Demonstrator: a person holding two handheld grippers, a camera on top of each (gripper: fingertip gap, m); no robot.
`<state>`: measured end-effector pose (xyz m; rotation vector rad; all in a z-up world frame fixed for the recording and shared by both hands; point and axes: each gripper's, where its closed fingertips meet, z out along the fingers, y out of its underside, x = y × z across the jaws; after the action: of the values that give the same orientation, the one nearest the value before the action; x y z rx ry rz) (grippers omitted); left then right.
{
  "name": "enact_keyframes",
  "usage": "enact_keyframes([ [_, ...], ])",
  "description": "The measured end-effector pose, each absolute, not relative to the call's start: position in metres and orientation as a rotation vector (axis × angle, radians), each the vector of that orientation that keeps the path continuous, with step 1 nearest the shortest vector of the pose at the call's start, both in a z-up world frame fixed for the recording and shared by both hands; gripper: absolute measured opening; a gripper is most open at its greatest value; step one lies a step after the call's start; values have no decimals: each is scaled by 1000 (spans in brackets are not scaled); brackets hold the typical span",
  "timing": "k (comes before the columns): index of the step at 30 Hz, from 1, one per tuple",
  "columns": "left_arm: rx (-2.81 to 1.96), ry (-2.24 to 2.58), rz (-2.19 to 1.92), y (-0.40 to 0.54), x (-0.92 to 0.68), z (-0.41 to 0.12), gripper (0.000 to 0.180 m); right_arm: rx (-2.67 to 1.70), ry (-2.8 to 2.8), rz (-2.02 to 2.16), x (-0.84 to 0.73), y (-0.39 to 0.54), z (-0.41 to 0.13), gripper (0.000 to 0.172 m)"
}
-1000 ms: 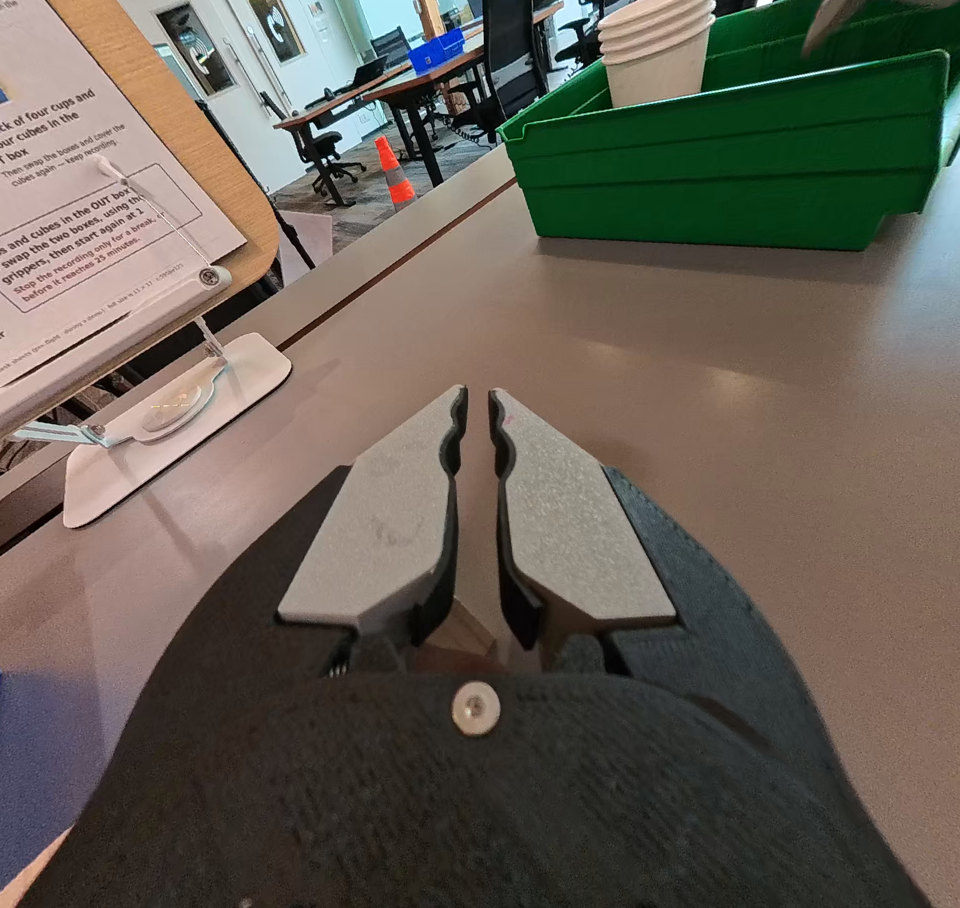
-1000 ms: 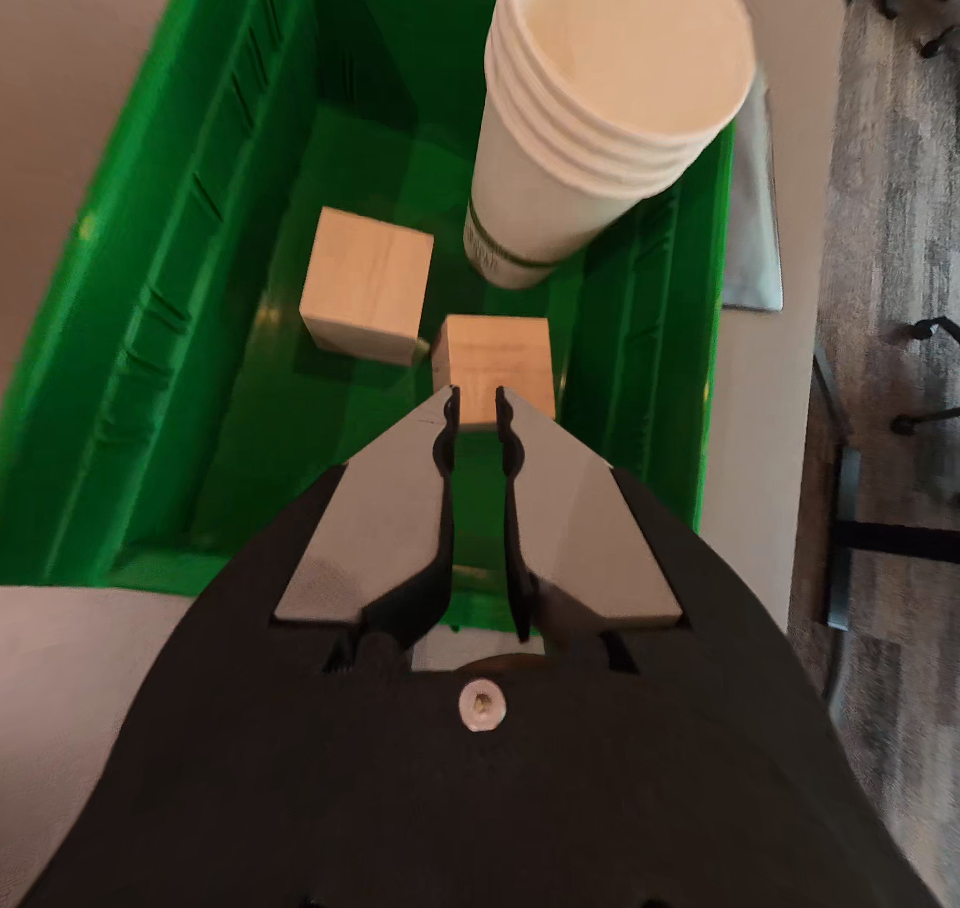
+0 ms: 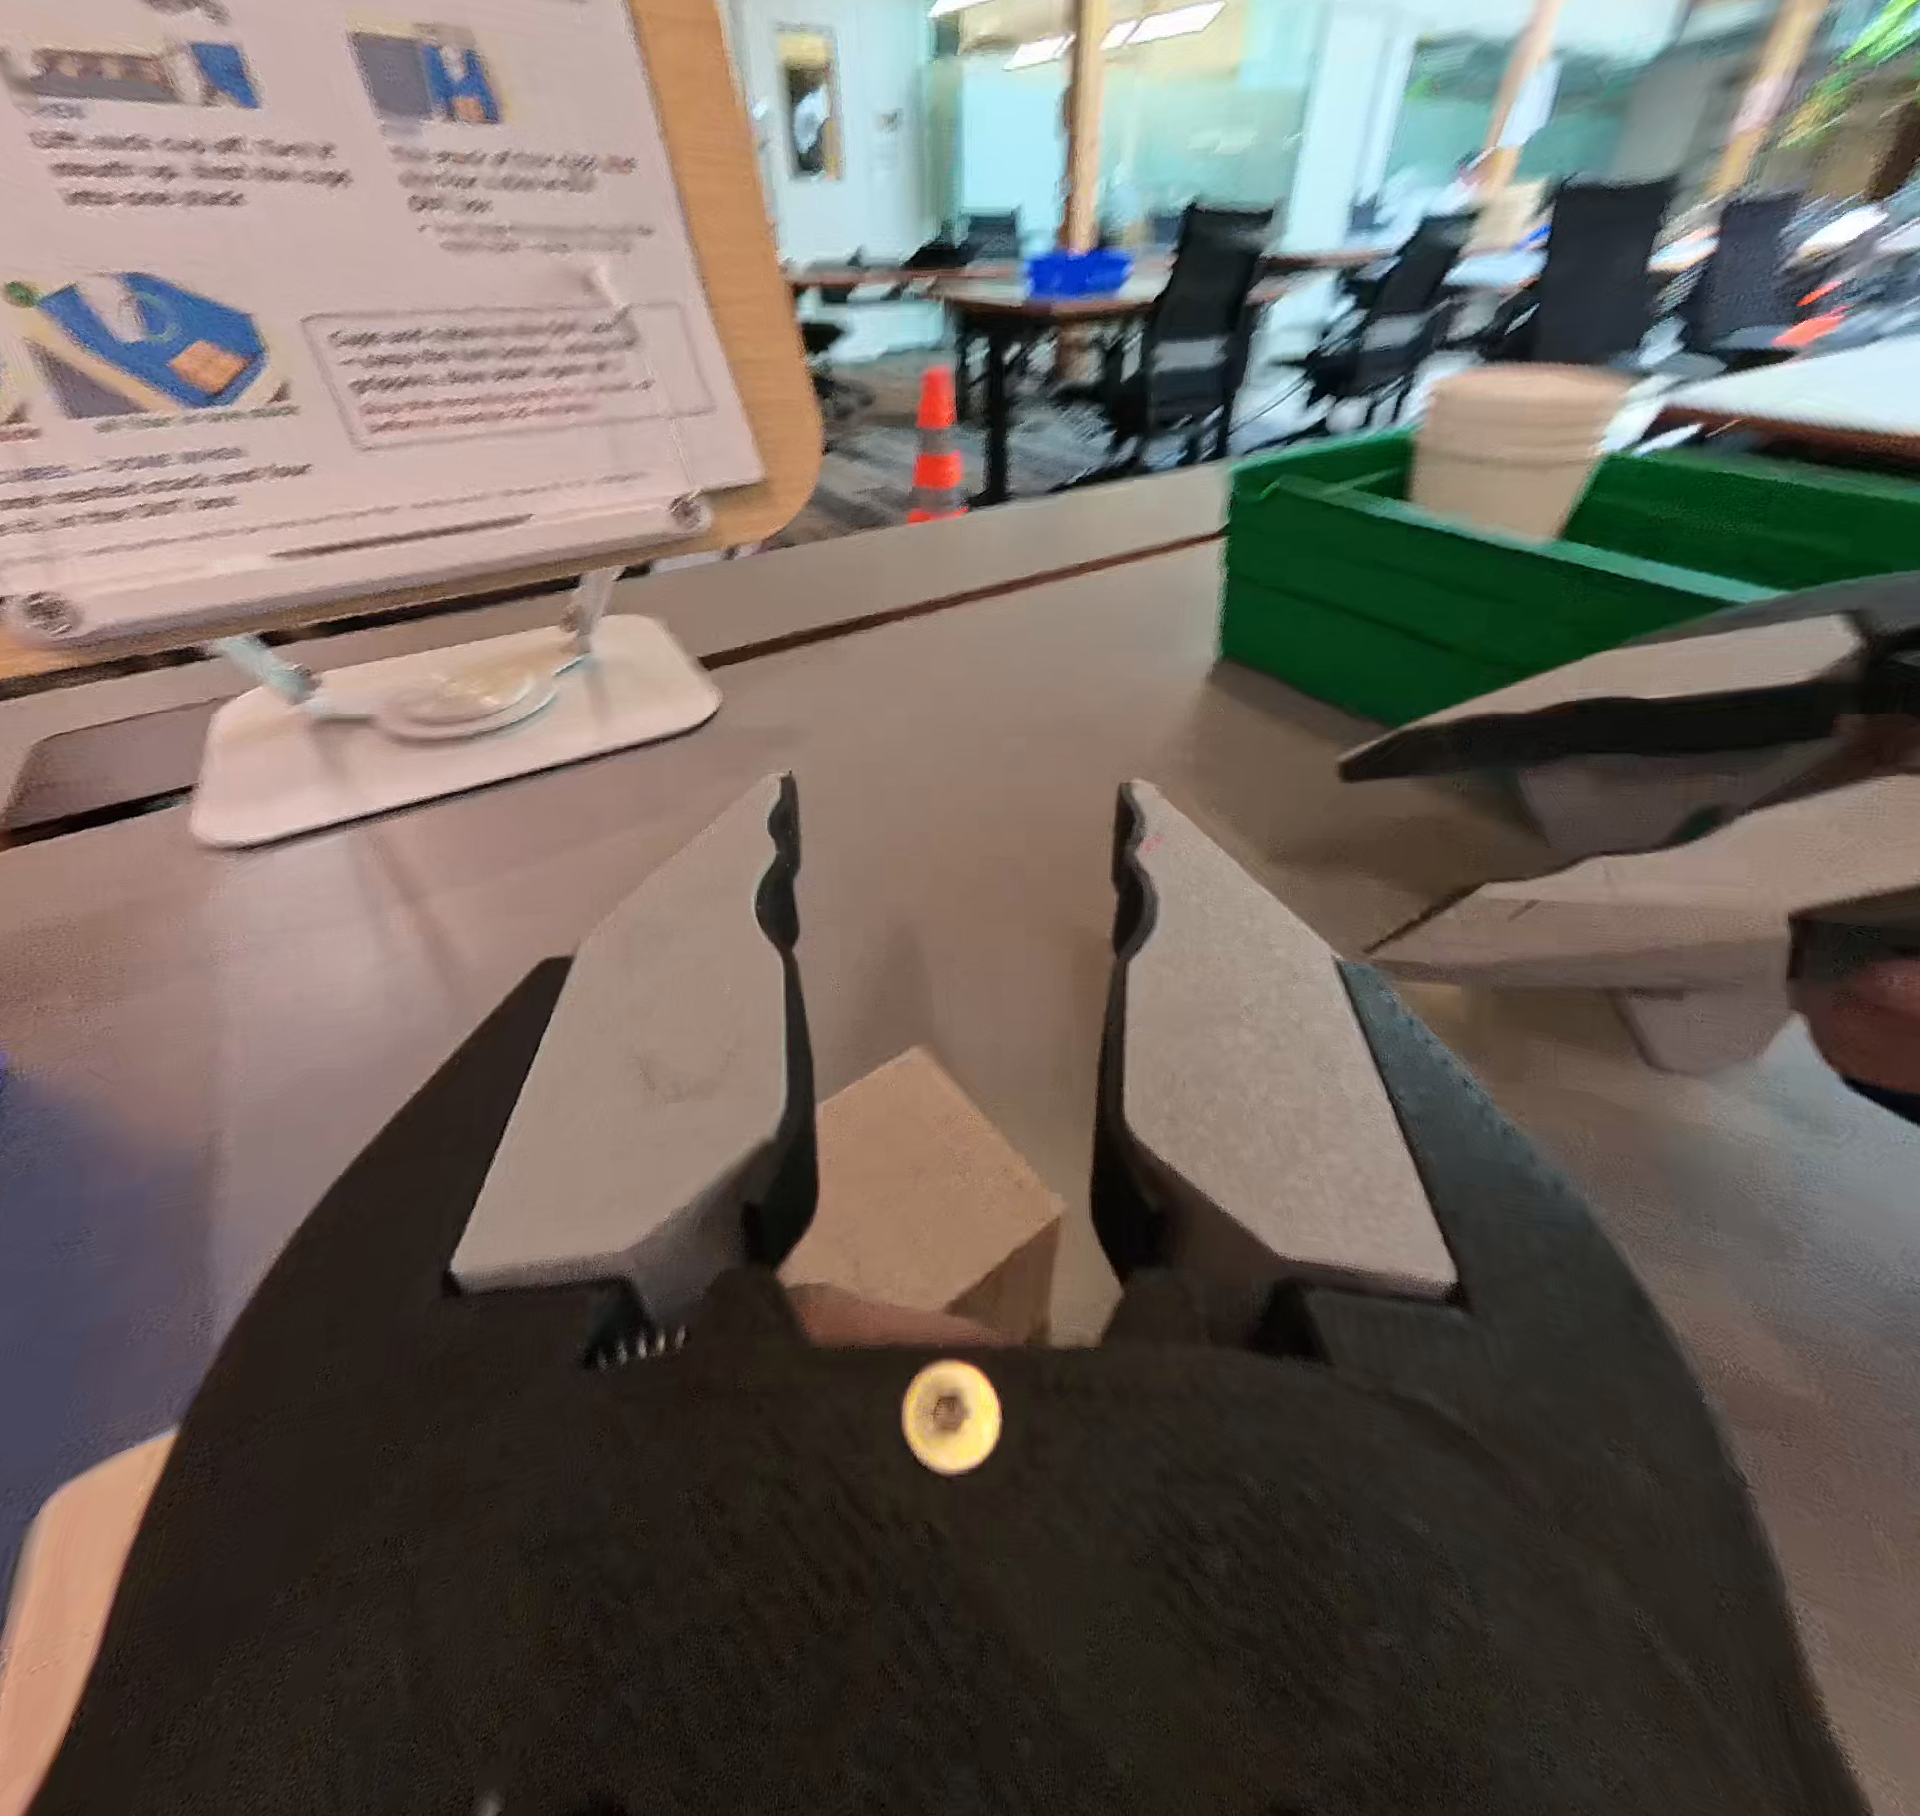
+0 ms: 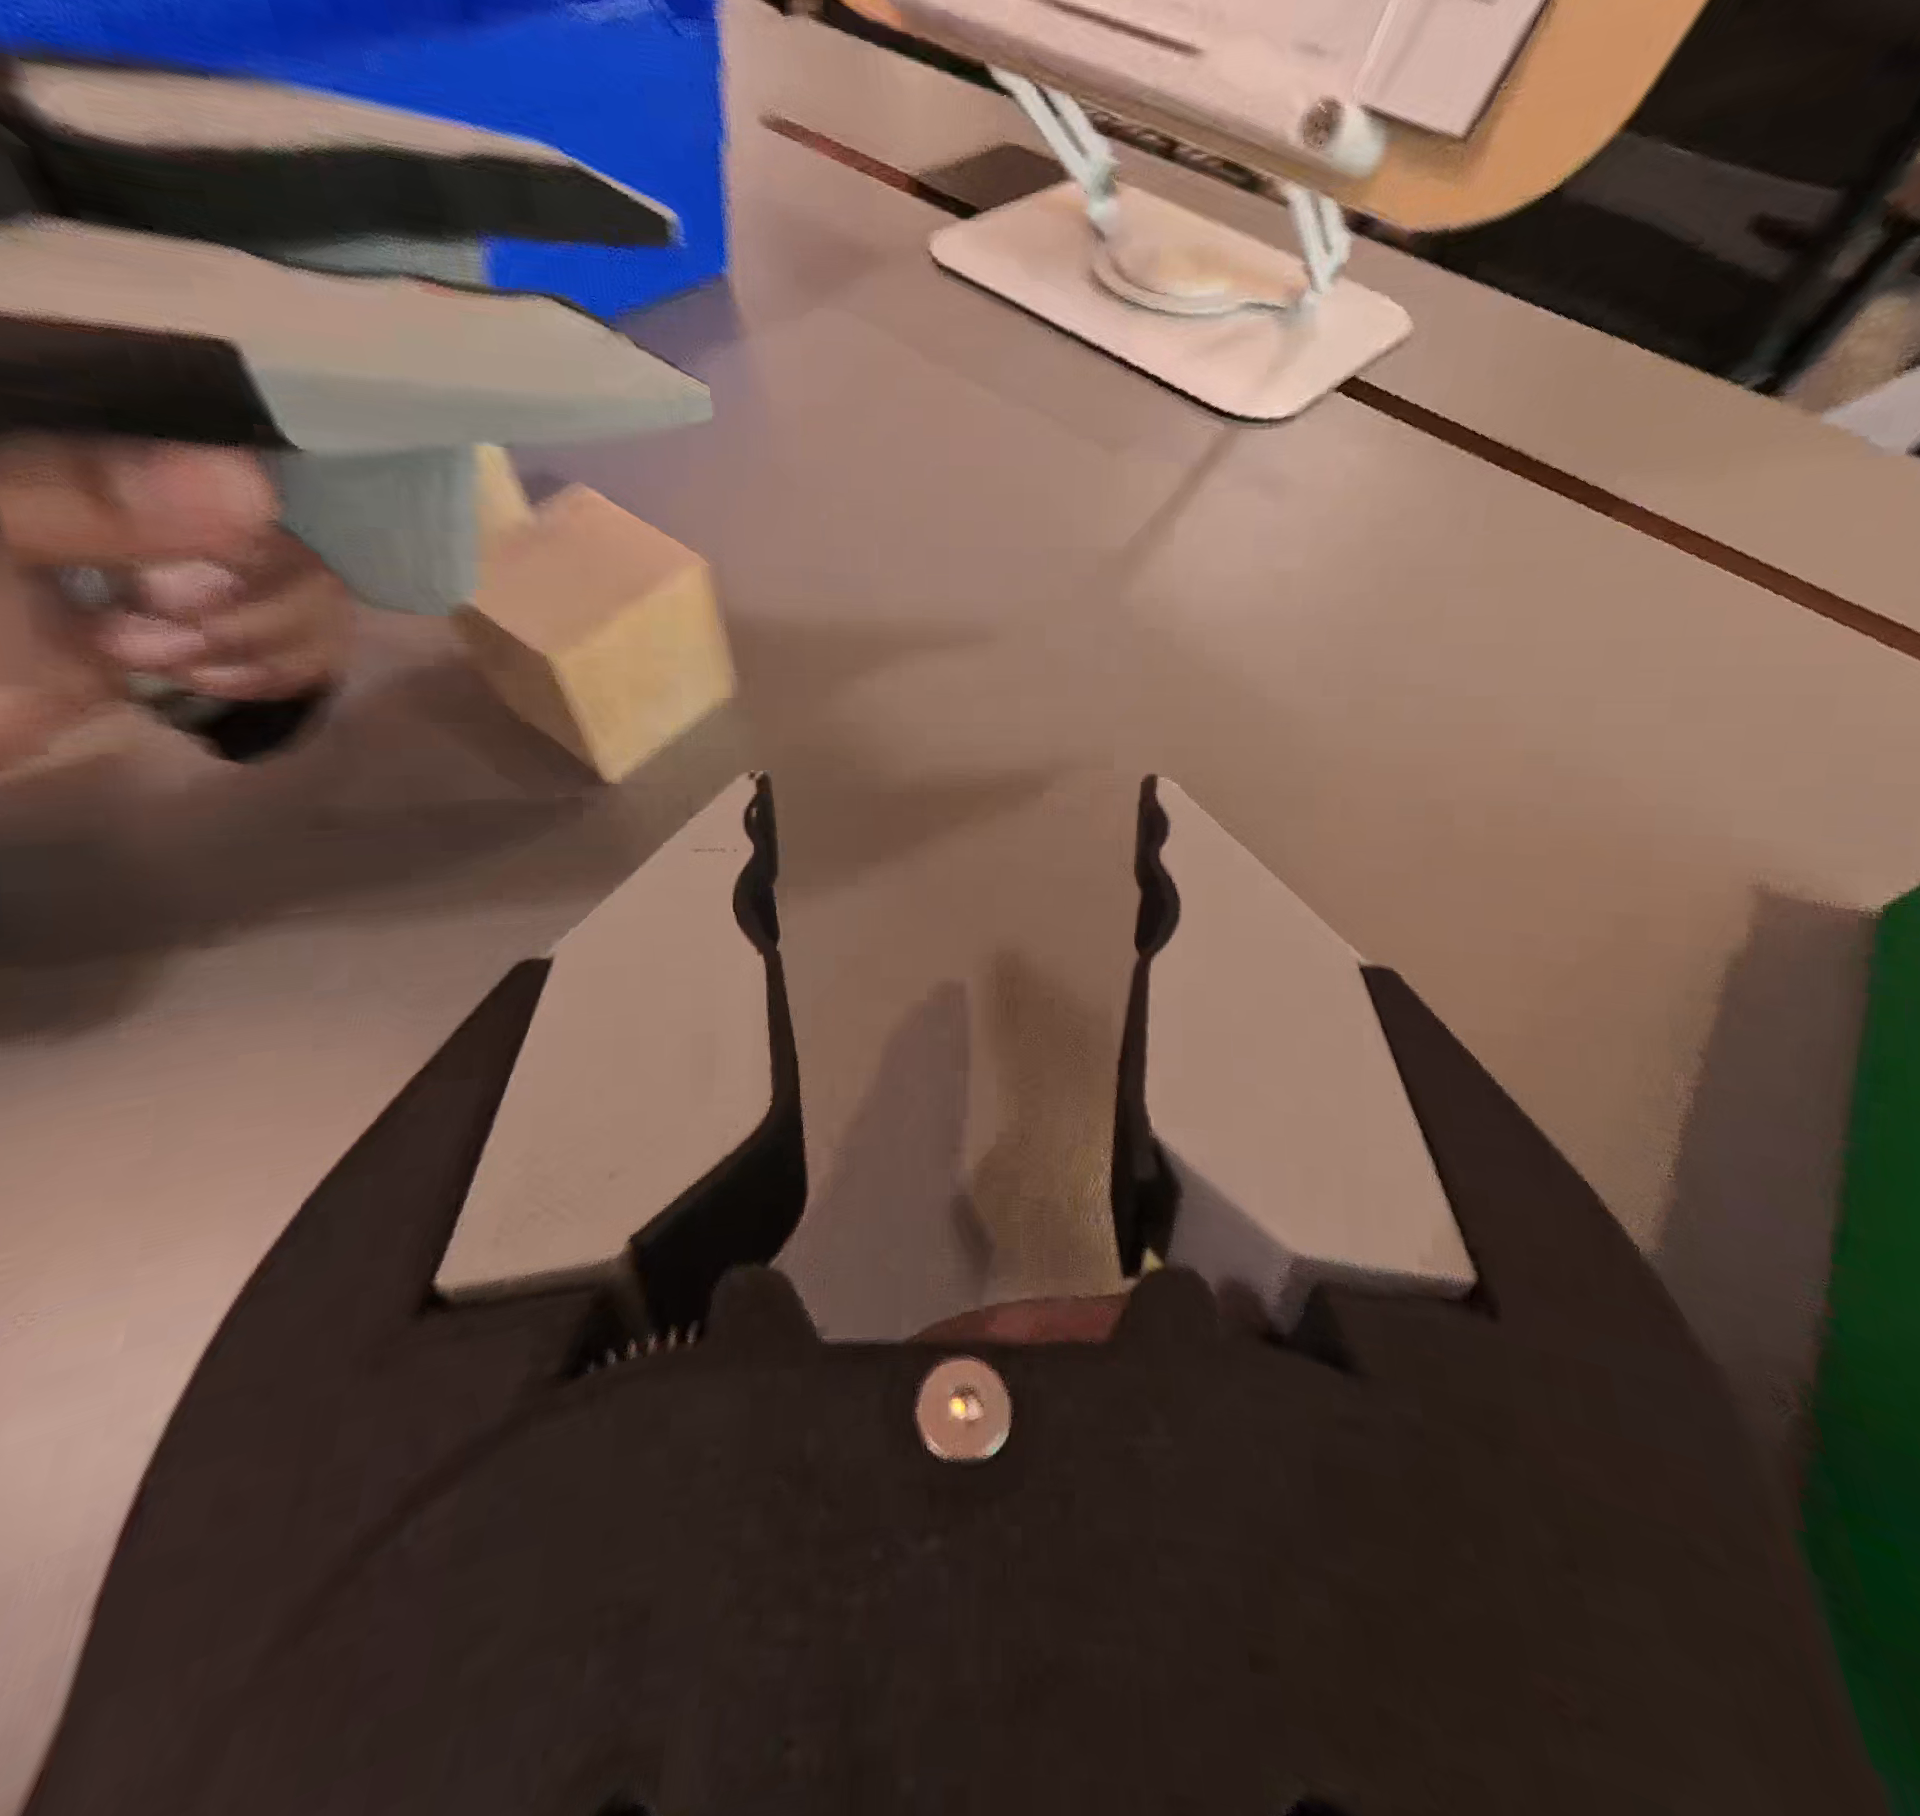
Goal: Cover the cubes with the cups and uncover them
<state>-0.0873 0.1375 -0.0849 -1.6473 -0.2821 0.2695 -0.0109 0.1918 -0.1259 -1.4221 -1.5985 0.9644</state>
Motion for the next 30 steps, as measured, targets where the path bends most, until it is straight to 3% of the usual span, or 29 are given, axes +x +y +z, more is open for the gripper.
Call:
enact_keyframes([
  [7, -1962, -278, 226, 139, -81, -135, 89, -1363, -1468, 1056, -32, 199, -127, 59],
  [9, -1960, -234, 187, 136, -74, -132, 89, -1357, -1424, 1068, -28, 205, -124, 51],
  [16, -2075, -216, 306, 115, -85, -156, 91, -1281, -1436, 1059, -22, 191, -121, 47],
  [30, -2180, -120, 268, 115, -83, -182, 84, -1346, -1459, 1193, -17, 184, -127, 51],
])
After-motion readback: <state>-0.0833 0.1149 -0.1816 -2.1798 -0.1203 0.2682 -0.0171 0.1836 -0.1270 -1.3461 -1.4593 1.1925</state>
